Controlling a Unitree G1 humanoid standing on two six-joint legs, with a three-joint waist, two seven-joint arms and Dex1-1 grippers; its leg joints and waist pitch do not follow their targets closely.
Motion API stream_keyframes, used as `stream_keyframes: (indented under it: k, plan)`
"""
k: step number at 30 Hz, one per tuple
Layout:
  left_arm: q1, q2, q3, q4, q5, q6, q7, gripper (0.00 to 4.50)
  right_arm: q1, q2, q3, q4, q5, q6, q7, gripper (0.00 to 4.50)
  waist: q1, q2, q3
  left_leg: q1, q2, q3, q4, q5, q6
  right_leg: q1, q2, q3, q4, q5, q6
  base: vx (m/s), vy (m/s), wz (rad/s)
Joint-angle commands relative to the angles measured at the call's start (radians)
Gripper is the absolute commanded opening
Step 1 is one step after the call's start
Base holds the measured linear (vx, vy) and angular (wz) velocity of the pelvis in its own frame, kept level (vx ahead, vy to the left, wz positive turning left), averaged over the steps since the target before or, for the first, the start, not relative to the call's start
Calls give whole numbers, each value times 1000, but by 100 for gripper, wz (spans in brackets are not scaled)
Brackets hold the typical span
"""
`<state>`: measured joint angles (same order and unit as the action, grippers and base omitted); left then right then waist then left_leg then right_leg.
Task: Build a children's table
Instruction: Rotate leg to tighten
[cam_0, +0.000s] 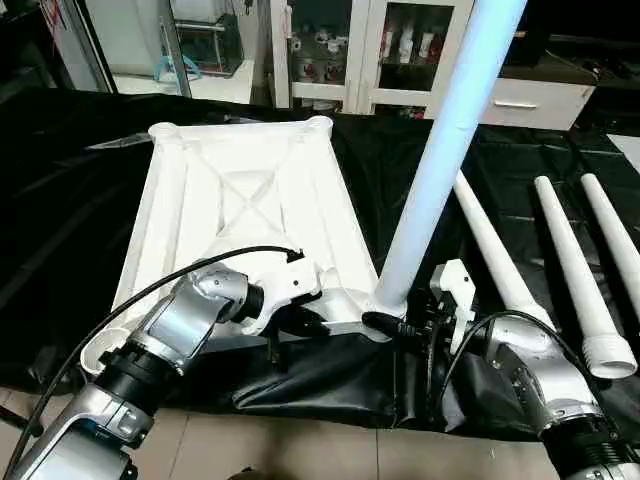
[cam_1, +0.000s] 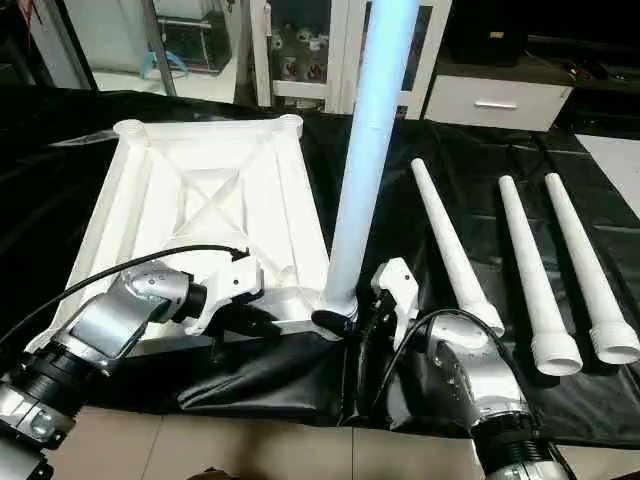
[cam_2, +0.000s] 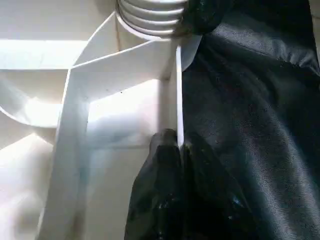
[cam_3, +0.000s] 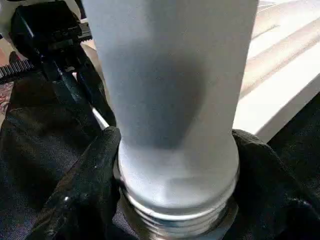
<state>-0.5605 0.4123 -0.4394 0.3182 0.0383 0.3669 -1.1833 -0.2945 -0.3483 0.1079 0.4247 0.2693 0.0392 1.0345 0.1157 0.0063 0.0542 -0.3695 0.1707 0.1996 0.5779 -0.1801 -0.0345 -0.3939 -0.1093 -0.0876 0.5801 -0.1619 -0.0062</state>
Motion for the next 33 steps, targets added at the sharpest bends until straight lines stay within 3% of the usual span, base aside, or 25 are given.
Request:
stream_keyframes:
  k: [1, 5, 7, 10, 12, 13, 14, 17, 20, 24, 26, 28, 30, 31, 32, 33]
  plan:
    - [17, 7, -61, 5, 20, 10, -48, 0, 10, -5, 1, -24, 19, 17, 17, 274, -3, -1, -69, 19, 66, -28, -74, -246, 26, 41, -58, 50, -51, -186, -241, 0, 0, 0]
    - [17, 7, -61, 4, 17, 11, -50, 0, 7, 9, -6, -11, 15, 22, 0, 274, -3, -2, -69, 19, 65, -28, -73, -235, 30, 41, -57, 50, -50, -177, -244, 0, 0, 0]
    - [15, -4, -53, 12, 14, 14, -34, 0, -16, 34, -16, 39, -20, 17, -85, 274, -5, -2, -68, 18, 65, -28, -74, -239, 26, 40, -59, 50, -51, -190, -243, 0, 0, 0]
    - [-3, -60, -11, 63, 15, 18, 68, 0, -66, 81, -40, 149, -86, -18, -278, 274, -15, -2, -60, 17, 65, -31, -80, -317, -10, 35, -60, 50, -61, -300, -221, 0, 0, 0]
    - [-19, -95, 15, 99, 18, 21, 136, 0, -88, 105, -55, 196, -106, -35, -370, 273, -23, -6, -58, 27, 62, -38, -82, -393, -40, 32, -63, 47, -75, -419, -186, 0, 0, 0]
    - [-44, -142, 50, 149, 20, 34, 228, 0, -120, 147, -84, 252, -109, -39, -487, 272, -37, -3, -53, 31, 60, -40, -82, -439, -59, 23, -63, 45, -84, -484, -167, -62, 3, -2]
    - [-62, -175, 73, 182, 20, 48, 290, 0, -142, 178, -102, 289, -111, -44, -574, 272, -37, -3, -53, 31, 60, -40, -82, -439, -59, 23, -63, 45, -84, -484, -167, -61, 11, -6]
    - [-112, -267, 129, 257, 16, 97, 450, 0, -215, 272, -139, 394, -110, -64, -789, 272, -55, 1, -54, 31, 57, -52, -82, -505, -69, 22, -63, 31, -99, -565, -119, -40, 8, -5]
    - [-147, -332, 171, 316, 20, 100, 585, 0, -274, 332, -150, 470, -116, -85, -923, 272, -68, 2, -54, 32, 53, -51, -80, -525, -62, 16, -58, 28, -105, -550, -112, 0, 0, 0]
    - [-196, -413, 235, 416, 28, 38, 771, 0, -355, 417, -154, 567, -132, -159, -1019, 272, -66, 2, -57, 35, 51, -47, -77, -520, -46, 9, -57, 28, -107, -523, -111, 0, 0, 0]
    - [-199, -412, 229, 422, 35, 29, 768, 0, -368, 433, -144, 576, -137, -176, -986, 272, -61, -9, -60, 22, 52, -43, -79, -475, -21, 19, -61, 32, -103, -481, -115, 0, 0, 0]
    - [-197, -406, 223, 417, 35, 34, 747, 0, -379, 444, -135, 590, -149, -192, -972, 272, -56, -3, -62, 17, 54, -41, -80, -431, -10, 21, -62, 37, -94, -433, -134, 0, 0, 0]
    - [-191, -397, 208, 412, 41, 37, 726, 0, -381, 451, -136, 602, -147, -221, -938, 272, -54, -11, -62, 16, 55, -37, -79, -406, -1, 22, -61, 38, -89, -399, -149, 0, 0, 0]
    - [-188, -393, 204, 414, 43, 37, 716, 0, -380, 457, -152, 605, -128, -242, -905, 272, -51, -6, -62, 14, 56, -36, -79, -385, 6, 24, -62, 40, -84, -371, -163, 0, 0, 0]
    - [-188, -393, 204, 415, 43, 37, 716, 0, -380, 458, -152, 606, -127, -243, -904, 328, -51, -6, -62, 14, 56, -36, -79, -385, 6, 24, -62, 40, -84, -371, -163, 0, 0, 0]
    - [-180, -385, 197, 406, 44, 32, 695, 0, -373, 452, -147, 595, -132, -267, -890, 342, -49, -8, -63, 15, 56, -34, -79, -371, 13, 25, -63, 41, -83, -363, -171, 0, 0, 0]
